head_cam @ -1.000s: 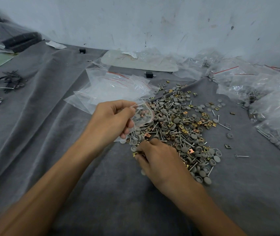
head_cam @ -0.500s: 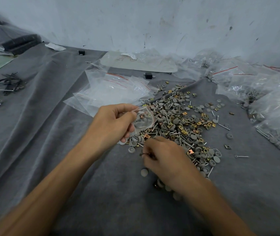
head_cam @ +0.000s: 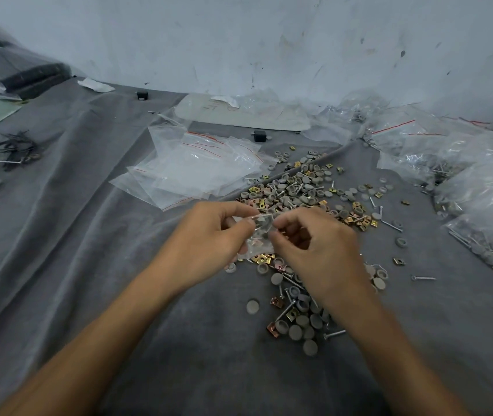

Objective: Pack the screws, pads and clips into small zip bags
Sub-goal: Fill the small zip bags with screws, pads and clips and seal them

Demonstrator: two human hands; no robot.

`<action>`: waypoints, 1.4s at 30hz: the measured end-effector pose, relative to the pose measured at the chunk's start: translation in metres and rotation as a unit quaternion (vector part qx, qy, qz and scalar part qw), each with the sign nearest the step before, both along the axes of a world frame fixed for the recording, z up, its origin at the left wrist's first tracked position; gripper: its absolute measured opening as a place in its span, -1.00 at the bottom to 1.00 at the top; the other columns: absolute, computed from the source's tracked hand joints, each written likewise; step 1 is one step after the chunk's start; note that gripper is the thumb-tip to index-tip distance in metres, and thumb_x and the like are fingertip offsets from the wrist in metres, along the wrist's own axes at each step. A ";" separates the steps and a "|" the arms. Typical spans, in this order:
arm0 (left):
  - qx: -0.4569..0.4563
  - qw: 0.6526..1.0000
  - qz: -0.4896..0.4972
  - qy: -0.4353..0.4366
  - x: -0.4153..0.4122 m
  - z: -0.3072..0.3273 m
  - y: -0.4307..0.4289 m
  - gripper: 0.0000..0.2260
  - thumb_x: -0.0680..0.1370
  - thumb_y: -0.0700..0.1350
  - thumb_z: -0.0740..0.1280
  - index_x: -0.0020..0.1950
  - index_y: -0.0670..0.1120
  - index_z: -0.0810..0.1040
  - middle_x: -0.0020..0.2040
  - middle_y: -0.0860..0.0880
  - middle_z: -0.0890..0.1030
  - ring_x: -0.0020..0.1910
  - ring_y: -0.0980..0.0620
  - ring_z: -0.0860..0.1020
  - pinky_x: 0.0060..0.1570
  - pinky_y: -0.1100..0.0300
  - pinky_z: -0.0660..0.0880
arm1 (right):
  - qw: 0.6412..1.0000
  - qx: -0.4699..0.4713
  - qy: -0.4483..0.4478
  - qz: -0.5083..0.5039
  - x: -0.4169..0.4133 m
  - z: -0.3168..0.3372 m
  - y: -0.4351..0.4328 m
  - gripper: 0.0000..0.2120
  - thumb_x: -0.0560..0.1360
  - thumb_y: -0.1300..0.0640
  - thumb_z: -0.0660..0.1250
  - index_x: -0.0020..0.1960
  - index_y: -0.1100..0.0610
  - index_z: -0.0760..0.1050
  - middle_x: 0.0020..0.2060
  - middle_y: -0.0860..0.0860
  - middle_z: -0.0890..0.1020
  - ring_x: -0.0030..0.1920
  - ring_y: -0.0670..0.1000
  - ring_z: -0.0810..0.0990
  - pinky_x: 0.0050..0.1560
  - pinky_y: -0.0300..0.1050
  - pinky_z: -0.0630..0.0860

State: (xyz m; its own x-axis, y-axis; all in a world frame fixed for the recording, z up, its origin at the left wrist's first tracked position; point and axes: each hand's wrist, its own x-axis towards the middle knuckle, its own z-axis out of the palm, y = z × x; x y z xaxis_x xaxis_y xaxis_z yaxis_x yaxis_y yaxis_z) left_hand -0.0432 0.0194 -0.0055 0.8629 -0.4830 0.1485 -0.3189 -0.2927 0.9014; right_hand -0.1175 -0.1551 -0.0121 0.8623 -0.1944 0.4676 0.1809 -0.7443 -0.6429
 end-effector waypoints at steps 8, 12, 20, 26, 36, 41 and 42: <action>-0.006 1.000 -0.002 -0.002 0.001 0.000 0.001 -0.83 0.50 0.04 0.29 -0.01 0.17 0.66 -0.40 0.00 0.64 -0.48 0.10 0.55 -0.43 0.16 0.51 | 0.990 0.137 -0.012 0.035 -0.001 0.002 -0.001 -0.86 0.51 0.13 0.51 -0.03 -0.11 0.65 -0.25 -0.14 0.67 -0.25 -0.08 0.64 -0.24 -0.24 0.60; -0.013 1.000 0.000 0.009 0.001 0.000 0.001 -0.81 0.49 0.04 0.29 0.02 0.19 0.66 -0.39 -0.02 0.65 -0.47 0.09 0.55 -0.44 0.21 0.48 | 0.991 0.124 -0.011 0.054 -0.003 0.002 0.001 -0.81 0.53 0.12 0.48 0.07 -0.14 0.63 -0.17 -0.17 0.67 -0.20 -0.05 0.65 -0.20 -0.13 0.62; -0.030 0.999 0.006 0.030 0.001 0.001 0.002 -0.85 0.56 -0.04 0.32 0.06 0.09 0.65 -0.40 -0.03 0.64 -0.48 0.10 0.53 -0.47 0.25 0.46 | 0.989 0.129 0.023 0.071 -0.002 0.001 0.002 -0.83 0.50 -0.06 0.49 0.00 -0.14 0.52 -0.14 -0.21 0.71 -0.13 -0.17 0.69 -0.17 -0.20 0.63; -0.097 0.990 0.063 0.085 0.008 0.010 0.008 -0.81 0.62 -0.26 0.29 0.09 -0.03 0.65 -0.46 -0.01 0.57 -0.53 0.12 0.46 -0.56 0.28 0.42 | 0.999 0.037 -0.019 0.008 0.001 -0.001 -0.016 -0.98 0.59 0.01 0.38 0.02 -0.11 0.56 -0.22 -0.15 0.67 -0.21 -0.16 0.64 -0.24 -0.31 0.55; -0.104 0.988 0.073 0.090 0.009 0.016 0.010 -0.81 0.62 -0.26 0.29 0.14 -0.07 0.64 -0.45 -0.02 0.57 -0.52 0.11 0.46 -0.55 0.28 0.44 | 0.963 -0.229 0.135 0.042 0.014 -0.029 -0.002 -0.78 0.62 -0.11 0.30 0.16 -0.05 0.62 -0.01 -0.09 0.55 0.10 0.00 0.46 0.03 -0.14 0.35; -0.100 0.988 0.074 0.093 0.007 0.017 0.009 -0.80 0.62 -0.26 0.29 0.17 -0.10 0.64 -0.45 -0.02 0.57 -0.52 0.10 0.46 -0.54 0.27 0.44 | 0.955 -0.236 0.168 0.057 0.013 -0.025 0.001 -0.75 0.61 -0.11 0.32 0.22 -0.06 0.60 0.04 -0.08 0.53 0.15 0.00 0.45 0.11 -0.11 0.37; -0.100 0.988 0.074 0.093 0.006 0.017 0.009 -0.80 0.62 -0.27 0.29 0.18 -0.11 0.64 -0.45 -0.03 0.57 -0.52 0.10 0.45 -0.54 0.27 0.43 | 0.956 -0.227 0.177 0.062 0.012 -0.024 0.001 -0.77 0.61 -0.09 0.32 0.21 -0.06 0.60 0.05 -0.08 0.52 0.16 0.00 0.45 0.13 -0.10 0.39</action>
